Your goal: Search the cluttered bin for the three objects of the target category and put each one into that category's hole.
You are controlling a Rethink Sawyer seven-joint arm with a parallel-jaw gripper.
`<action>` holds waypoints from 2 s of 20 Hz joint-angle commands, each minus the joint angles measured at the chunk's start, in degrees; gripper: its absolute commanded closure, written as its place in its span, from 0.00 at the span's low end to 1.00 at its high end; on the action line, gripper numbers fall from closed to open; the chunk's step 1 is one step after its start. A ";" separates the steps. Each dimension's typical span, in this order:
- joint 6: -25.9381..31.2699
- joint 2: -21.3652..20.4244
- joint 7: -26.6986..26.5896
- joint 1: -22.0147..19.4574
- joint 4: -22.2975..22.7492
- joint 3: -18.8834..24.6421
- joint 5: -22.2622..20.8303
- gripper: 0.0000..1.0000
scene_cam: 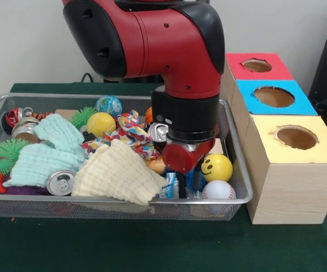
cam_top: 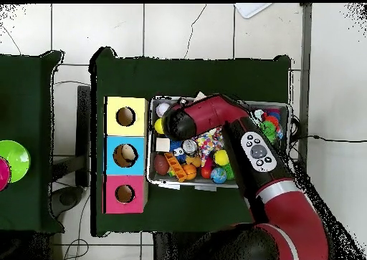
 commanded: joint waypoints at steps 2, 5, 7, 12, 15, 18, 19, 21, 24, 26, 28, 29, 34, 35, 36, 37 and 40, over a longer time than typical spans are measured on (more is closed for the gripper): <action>-5.78 3.83 -0.55 1.15 1.76 -2.76 -5.31 0.00; -6.24 4.27 -0.72 1.73 1.27 -3.59 -5.79 0.00; -5.55 4.51 -1.48 2.12 0.78 -4.11 -6.11 0.00; -6.12 4.89 -2.19 2.51 0.13 -5.10 -7.65 0.00; -6.40 4.98 -2.06 3.62 -0.73 -6.44 -9.22 0.00; -7.82 4.74 -0.64 3.86 -0.88 -6.83 -9.43 0.00; -8.04 4.55 -0.31 3.97 -0.75 -6.86 -9.38 0.00; -8.23 4.34 1.44 5.14 -1.32 -8.16 -9.87 1.00; -8.72 4.09 4.38 6.26 -1.83 -9.50 -9.96 1.00; -8.35 3.73 1.89 5.76 -0.98 -8.48 -9.46 1.00; -7.75 3.29 1.37 5.35 -0.20 -8.14 -8.23 1.00; -7.71 3.10 1.20 5.15 0.04 -8.02 -7.92 1.00; -5.60 0.99 -0.90 3.74 2.04 -6.40 -5.60 1.00; -5.03 0.46 -1.50 3.22 2.63 -5.77 -4.84 1.00; -4.28 -0.25 -2.47 2.51 3.38 -5.02 -3.95 1.00; -3.61 -0.96 -3.54 1.47 4.30 -4.16 -2.93 1.00; -1.27 -1.85 -7.37 -2.73 6.62 -0.17 1.31 1.00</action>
